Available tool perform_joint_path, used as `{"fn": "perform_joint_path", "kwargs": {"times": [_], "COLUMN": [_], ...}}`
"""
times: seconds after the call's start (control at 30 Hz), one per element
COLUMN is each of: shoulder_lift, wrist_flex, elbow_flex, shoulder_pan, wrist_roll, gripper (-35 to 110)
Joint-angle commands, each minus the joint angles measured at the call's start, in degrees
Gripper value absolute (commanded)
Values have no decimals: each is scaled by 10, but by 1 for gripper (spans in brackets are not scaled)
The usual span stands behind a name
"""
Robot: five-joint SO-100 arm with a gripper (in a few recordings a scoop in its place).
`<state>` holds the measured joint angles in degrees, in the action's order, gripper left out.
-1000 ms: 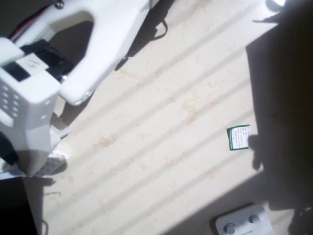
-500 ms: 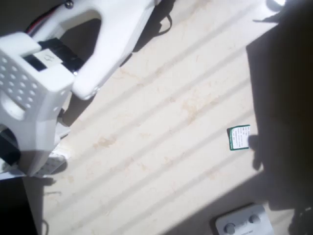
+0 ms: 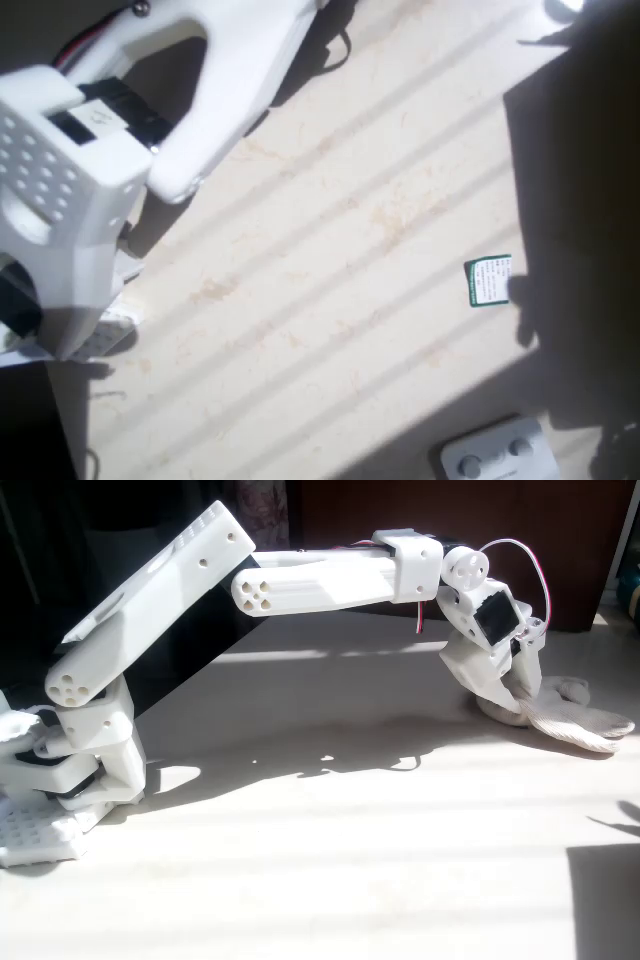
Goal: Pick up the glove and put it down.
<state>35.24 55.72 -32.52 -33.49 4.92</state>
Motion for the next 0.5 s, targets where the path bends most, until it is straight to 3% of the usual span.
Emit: {"fn": "perform_joint_path", "kwargs": {"times": [0.0, 0.47], "shoulder_lift": [7, 127], "wrist_flex": [-6, 18], "elbow_flex": [23, 17], "shoulder_pan": [-4, 56], "wrist_roll": [4, 4], "gripper": [0, 0]}}
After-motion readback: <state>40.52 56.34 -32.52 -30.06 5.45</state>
